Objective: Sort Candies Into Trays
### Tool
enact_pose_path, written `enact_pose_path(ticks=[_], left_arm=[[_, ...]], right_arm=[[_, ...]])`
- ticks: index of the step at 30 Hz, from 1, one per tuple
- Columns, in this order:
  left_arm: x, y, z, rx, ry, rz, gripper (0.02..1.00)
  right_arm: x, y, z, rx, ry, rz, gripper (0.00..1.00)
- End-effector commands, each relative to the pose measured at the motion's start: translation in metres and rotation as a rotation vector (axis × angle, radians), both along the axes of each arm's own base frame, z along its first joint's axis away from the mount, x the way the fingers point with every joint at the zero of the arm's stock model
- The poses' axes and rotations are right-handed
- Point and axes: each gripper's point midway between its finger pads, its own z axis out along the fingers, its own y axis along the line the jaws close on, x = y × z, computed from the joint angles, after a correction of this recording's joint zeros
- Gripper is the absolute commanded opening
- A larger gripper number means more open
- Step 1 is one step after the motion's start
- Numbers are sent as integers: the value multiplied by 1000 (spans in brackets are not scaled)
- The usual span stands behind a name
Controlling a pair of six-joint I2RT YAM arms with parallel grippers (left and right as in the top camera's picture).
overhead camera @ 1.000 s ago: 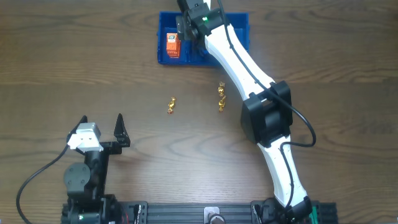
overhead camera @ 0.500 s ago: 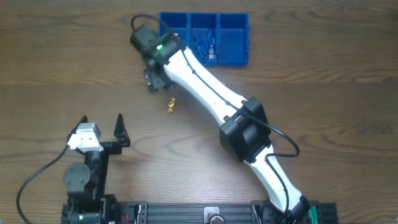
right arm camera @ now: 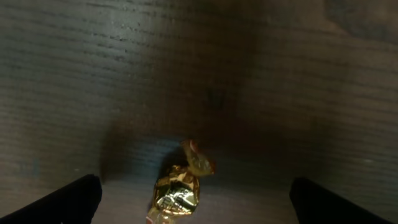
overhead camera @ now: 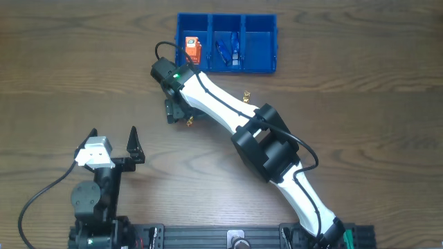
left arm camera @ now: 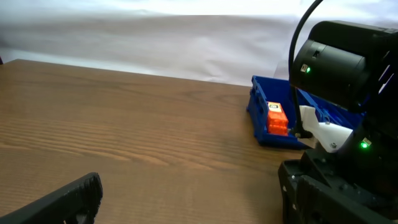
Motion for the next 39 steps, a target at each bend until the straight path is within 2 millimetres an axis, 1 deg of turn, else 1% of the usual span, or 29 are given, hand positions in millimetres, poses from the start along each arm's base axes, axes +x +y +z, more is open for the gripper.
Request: enact_pose_path(ticks=[1,3,6,8,10,12,16,21,23,25,31,39], left_arm=[[-1,-2,-16,-1,48,-16,998],[-1,-2,-16,-1,48,-15,998],[-1,-2,-16,-1,48,-15,998],[-1,-2,-16,-1,48,-15,996],[-1,-2,-16,-1,49,-15,998],[-1,-2,-16,-1,49,-15,996],[-1,-2,-16,-1,48,-15,998],[-1,-2,-16,-1,49,-15,998],[-1,-2,-16,-1,49,-15,998],[-1,-2,-16,-1,49,-15,998],[-1,-2,-16,-1,48,-15,998],[-1,-2,-16,-1,49,-15,996]], right_arm=[[0,0,-1,17,8,-119,954],[2,-1,-1,14,-1,-157,950],[3,1,-1,21,-5,-157,943],[3,1,-1,21,-5,-157,875],[2,1,-1,21,-4,-157,744],[2,1,-1,19,-3,-156,693],[2,1,-1,19,-3,-156,632],[1,-1,-10,5,9,-156,621],[2,0,-10,8,6,-156,603],[3,1,-10,12,2,-155,546],[2,0,-10,11,4,-155,439],[1,0,-13,5,8,-155,432]])
